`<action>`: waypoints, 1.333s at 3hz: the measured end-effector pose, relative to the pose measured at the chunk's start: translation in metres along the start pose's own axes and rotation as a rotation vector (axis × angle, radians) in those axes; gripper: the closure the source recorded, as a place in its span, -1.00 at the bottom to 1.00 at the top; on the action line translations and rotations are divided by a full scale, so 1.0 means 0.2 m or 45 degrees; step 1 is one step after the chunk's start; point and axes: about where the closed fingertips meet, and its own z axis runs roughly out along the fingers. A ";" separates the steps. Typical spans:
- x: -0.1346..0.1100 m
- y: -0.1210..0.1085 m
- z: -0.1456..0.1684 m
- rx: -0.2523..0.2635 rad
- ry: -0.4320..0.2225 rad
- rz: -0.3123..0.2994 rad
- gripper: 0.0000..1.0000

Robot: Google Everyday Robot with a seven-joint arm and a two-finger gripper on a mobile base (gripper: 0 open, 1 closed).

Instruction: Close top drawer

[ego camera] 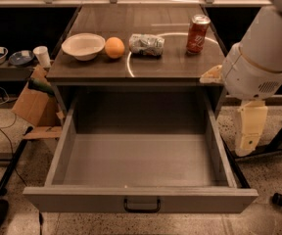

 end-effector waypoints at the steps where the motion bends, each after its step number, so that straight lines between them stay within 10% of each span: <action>1: 0.09 0.06 0.10 -0.102 -0.028 -0.167 -1.00; 2: 0.19 0.15 0.15 -0.222 -0.063 -0.414 -1.00; 4: 0.18 0.11 0.15 -0.184 -0.061 -0.446 -1.00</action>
Offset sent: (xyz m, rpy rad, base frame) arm -0.0433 -0.0707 -0.0514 -0.0249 0.2317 0.5880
